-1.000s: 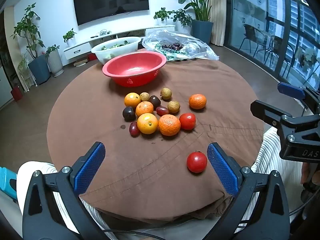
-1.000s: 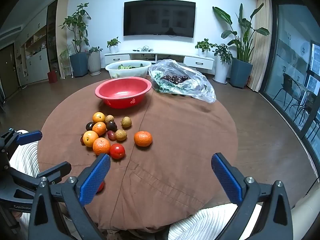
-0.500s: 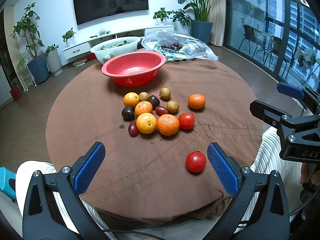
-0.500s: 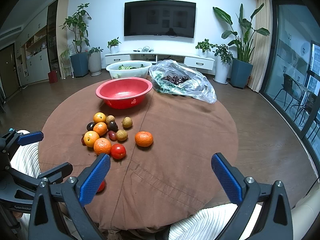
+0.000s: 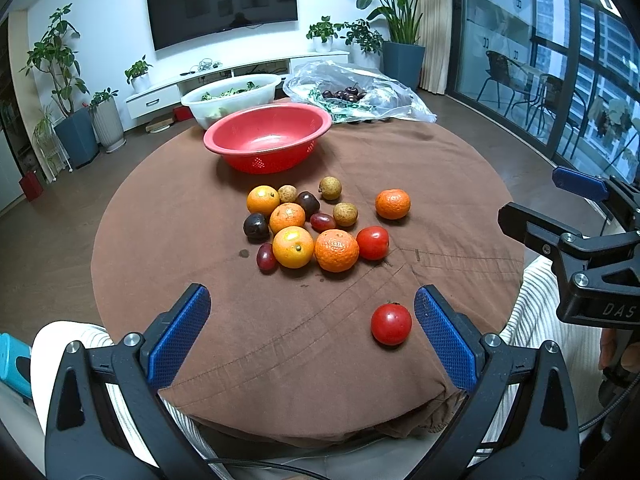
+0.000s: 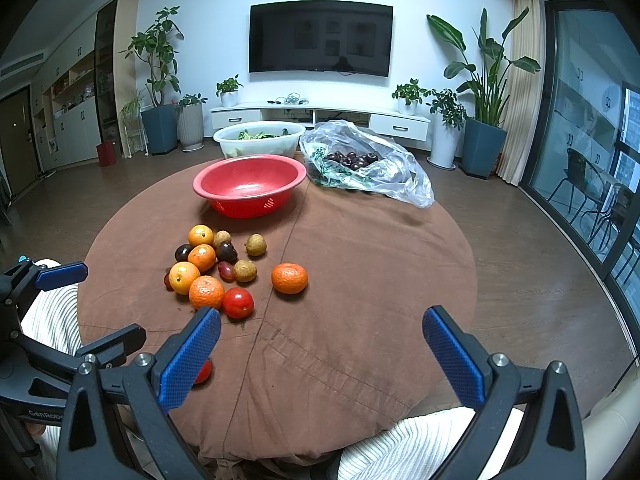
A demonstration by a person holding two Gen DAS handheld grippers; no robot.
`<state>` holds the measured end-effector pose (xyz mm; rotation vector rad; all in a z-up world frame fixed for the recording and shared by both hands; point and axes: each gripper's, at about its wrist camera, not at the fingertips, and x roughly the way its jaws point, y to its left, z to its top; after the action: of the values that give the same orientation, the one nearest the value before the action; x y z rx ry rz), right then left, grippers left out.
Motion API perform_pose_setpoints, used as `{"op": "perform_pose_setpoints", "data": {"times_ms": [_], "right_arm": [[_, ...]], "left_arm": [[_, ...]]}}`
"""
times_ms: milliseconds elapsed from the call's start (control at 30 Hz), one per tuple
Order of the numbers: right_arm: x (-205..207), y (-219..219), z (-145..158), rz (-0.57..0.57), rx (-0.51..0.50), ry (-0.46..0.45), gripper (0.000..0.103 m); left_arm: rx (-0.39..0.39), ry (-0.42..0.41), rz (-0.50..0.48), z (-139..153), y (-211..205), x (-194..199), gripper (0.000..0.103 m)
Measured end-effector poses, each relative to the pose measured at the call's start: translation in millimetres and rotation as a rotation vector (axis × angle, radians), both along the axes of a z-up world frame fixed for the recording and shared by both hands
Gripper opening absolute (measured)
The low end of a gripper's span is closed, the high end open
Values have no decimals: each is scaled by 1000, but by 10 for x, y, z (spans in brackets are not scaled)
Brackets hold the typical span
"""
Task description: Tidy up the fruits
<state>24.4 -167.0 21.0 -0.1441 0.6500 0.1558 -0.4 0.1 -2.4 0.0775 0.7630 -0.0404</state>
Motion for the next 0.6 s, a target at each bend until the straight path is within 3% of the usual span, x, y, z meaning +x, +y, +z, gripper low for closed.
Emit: {"op": "perform_pose_setpoints", "data": {"times_ms": [600], "right_arm": [[-5,24,17,1,4,1,103]], "left_arm": [[-4,0,0,11,1,-3,103]]}}
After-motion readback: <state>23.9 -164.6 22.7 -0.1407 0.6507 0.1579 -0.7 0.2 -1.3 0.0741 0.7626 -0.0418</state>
